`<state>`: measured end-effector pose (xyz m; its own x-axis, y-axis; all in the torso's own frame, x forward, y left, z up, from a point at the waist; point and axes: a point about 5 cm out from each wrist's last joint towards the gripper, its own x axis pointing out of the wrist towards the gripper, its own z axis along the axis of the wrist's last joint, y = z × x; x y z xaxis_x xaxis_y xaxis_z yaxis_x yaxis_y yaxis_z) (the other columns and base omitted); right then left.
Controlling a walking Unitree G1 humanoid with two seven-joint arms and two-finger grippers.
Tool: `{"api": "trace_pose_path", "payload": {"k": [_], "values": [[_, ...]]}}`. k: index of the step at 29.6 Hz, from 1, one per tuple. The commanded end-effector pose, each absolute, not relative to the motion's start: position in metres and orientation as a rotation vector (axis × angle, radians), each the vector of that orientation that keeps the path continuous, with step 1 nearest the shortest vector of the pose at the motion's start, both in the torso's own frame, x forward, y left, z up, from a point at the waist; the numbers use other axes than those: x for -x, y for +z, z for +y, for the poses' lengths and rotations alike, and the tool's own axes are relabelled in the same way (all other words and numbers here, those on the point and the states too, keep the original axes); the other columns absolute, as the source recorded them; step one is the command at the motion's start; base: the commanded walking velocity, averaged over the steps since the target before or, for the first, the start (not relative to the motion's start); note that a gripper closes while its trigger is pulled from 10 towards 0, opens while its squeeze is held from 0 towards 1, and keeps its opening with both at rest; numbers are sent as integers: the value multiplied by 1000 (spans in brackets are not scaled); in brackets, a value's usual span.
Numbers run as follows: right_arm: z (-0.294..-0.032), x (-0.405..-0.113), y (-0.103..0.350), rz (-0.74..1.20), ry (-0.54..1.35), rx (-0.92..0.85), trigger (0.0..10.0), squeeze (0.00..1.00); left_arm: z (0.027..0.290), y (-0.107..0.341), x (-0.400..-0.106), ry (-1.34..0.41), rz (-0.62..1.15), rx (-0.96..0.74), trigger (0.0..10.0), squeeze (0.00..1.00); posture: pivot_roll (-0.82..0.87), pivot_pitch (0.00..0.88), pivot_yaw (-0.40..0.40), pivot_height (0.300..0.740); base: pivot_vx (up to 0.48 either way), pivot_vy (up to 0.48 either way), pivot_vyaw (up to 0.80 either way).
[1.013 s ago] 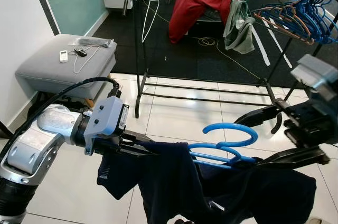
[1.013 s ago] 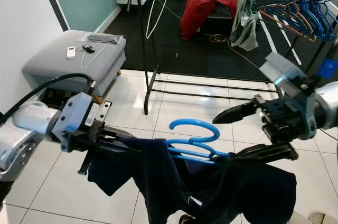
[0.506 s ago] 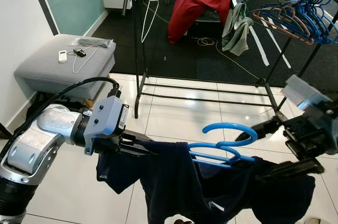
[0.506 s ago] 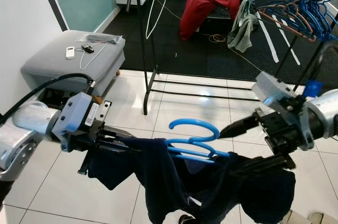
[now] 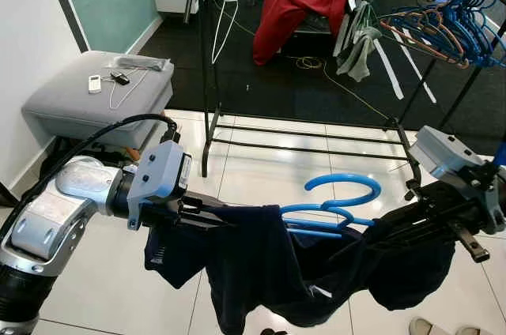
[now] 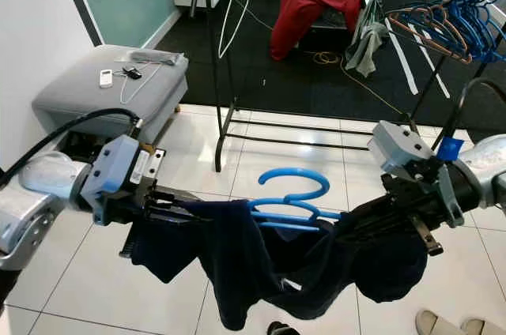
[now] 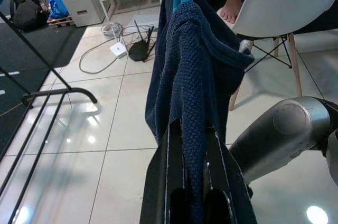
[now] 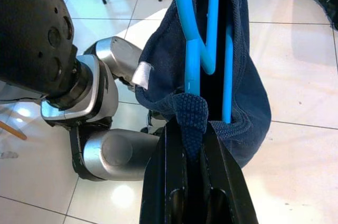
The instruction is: Hang hanger
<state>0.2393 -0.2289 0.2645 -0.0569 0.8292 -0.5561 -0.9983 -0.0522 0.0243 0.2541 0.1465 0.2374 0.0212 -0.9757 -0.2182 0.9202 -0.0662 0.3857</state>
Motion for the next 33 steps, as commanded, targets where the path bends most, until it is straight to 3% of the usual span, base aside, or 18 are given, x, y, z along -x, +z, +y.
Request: {"api": "trace_pose_path", "payload": {"k": [1, 10, 11, 23, 30, 33], "values": [[-228, -239, 261, 491, 1575, 470, 0, 0, 143, 245, -253, -1576, -199, -492, 10000, 0, -155, 74, -38, 740, 0, 0, 0], [-227, -241, 260, 472, 1573, 461, 0, 0, 141, 248, -252, -1595, -205, -441, 10000, 27, -154, 76, -39, 740, 0, 0, 0], [-226, -242, 260, 464, 1573, 456, 0, 0, 140, 250, -252, -1591, -211, -394, 10000, 1000, -154, 81, -35, 740, 0, 0, 0], [-224, -249, 257, 411, 1521, 431, 0, 0, 152, 252, -264, -1481, -214, -354, 10000, 1000, -145, 86, -31, 740, 0, 0, 0], [-229, -270, 251, 362, 1329, 400, 0, 0, 172, 244, -275, -1334, -191, -325, 10000, 1000, -139, 87, -32, 740, 0, 0, 0], [-237, -288, 236, 345, 1117, 358, 0, 0, 195, 229, -286, -1164, -154, -285, 10000, 1000, -135, 88, -33, 740, 0, 0, 0]]}}
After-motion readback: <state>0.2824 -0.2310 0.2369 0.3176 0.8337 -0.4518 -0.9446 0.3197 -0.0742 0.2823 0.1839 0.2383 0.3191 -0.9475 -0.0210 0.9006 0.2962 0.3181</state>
